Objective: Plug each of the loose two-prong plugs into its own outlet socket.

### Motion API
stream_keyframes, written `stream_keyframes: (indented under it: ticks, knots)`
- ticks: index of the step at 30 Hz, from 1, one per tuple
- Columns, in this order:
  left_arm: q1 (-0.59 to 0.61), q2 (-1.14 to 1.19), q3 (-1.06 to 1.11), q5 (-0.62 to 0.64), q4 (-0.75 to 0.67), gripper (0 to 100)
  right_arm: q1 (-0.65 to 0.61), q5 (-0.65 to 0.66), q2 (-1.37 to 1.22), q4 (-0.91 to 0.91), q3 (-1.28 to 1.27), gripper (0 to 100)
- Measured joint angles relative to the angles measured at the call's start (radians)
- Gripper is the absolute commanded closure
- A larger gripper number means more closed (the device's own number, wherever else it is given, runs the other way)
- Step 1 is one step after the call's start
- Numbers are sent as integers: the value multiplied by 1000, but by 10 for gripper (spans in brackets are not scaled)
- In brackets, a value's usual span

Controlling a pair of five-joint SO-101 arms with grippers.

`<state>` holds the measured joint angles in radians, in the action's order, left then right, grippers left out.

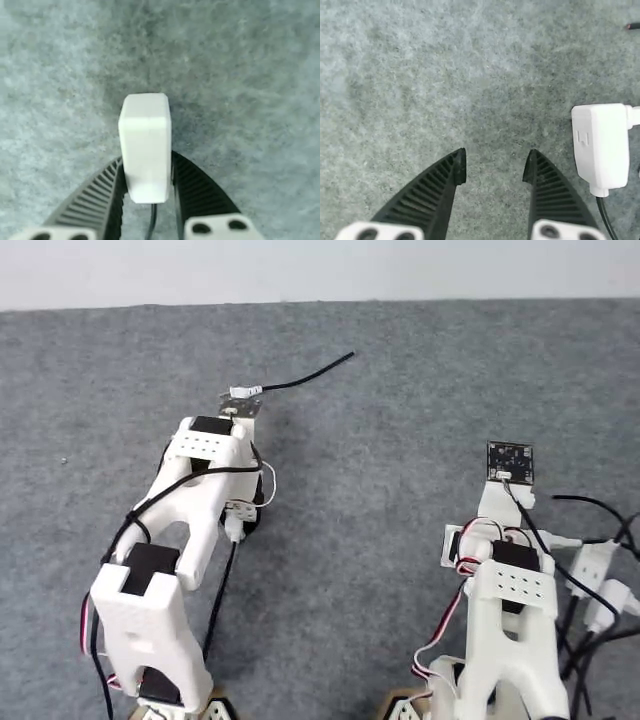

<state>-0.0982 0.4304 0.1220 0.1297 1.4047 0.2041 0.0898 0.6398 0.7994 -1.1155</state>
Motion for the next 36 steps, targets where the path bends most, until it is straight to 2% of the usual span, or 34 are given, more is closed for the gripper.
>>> stream_keyframes:
  ticks: [4, 10, 12, 19, 22, 24, 30, 33, 36]
  knots:
    - [3, -32, 9, -51, -11, 955, 0, 0, 0, 0, 0, 816]
    - [26, -147, 140, -58, -91, 679, 0, 0, 0, 2, 0, 816]
    - [26, -176, 178, -63, -97, 623, 0, 0, 0, 3, 0, 816]
    - [52, -262, 213, -63, -98, 617, 0, 0, 0, 3, 0, 816]
    - [81, -342, 244, -63, -98, 622, 0, 0, 0, 3, 0, 816]
    - [114, -411, 284, -63, -98, 662, 0, 0, 0, 3, 0, 816]
    - [186, -540, 391, -63, -158, 993, 0, 0, 0, 3, 0, 816]
    - [173, -512, 413, -63, -212, 964, 0, 0, 0, 3, 0, 816]
    - [146, -439, 413, -63, -249, 990, 0, 0, 0, 3, 0, 816]
